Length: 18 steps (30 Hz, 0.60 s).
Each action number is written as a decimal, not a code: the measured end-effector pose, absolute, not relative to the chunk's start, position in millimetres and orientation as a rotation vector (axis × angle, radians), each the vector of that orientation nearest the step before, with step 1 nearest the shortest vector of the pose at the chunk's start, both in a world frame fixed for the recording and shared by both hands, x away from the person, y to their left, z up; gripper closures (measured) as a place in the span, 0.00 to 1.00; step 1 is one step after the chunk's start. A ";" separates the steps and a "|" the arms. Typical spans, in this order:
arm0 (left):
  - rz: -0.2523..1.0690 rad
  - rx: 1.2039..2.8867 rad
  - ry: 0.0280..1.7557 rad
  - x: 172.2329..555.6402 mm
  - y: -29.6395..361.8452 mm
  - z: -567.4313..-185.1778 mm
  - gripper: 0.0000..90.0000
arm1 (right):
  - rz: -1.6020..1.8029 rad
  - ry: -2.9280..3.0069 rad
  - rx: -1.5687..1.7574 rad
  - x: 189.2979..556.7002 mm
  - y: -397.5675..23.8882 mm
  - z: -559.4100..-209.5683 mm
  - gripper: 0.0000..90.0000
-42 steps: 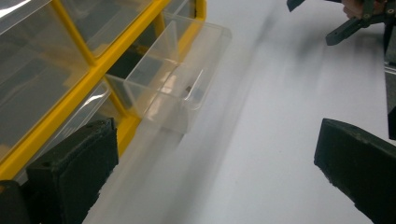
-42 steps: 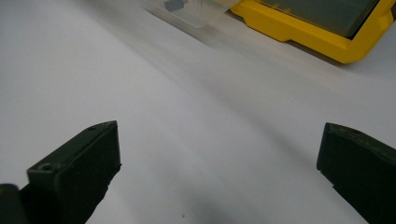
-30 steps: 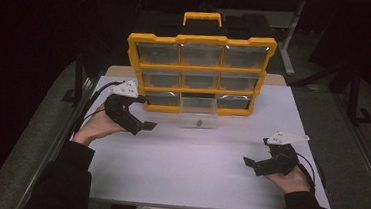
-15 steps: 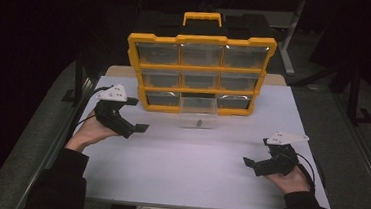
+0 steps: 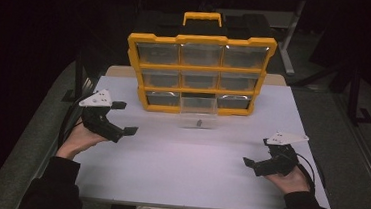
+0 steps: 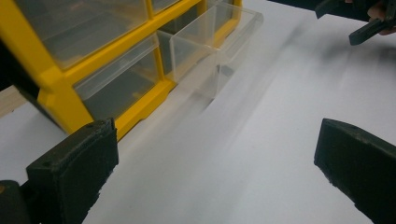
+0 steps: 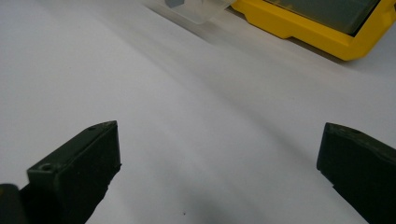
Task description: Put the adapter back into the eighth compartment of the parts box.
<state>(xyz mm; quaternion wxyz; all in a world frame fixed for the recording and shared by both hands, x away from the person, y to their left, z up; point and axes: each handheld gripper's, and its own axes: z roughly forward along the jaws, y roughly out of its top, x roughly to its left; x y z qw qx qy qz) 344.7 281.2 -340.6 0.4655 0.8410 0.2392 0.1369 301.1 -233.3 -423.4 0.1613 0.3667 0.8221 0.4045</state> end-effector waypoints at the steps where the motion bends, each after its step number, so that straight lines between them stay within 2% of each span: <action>1: 0.333 2.058 0.598 343.7 284.1 -342.9 0.00 | 1.155 2.346 1.047 301.1 -233.3 -423.4 0.00; 6: 0.314 2.036 0.626 339.7 296.1 -352.6 0.00 | 1.151 2.348 1.050 301.3 -233.4 -423.6 0.00; 18: 0.357 1.962 0.702 325.4 321.9 -374.1 0.00 | 1.147 2.348 1.052 300.7 -233.2 -423.8 0.00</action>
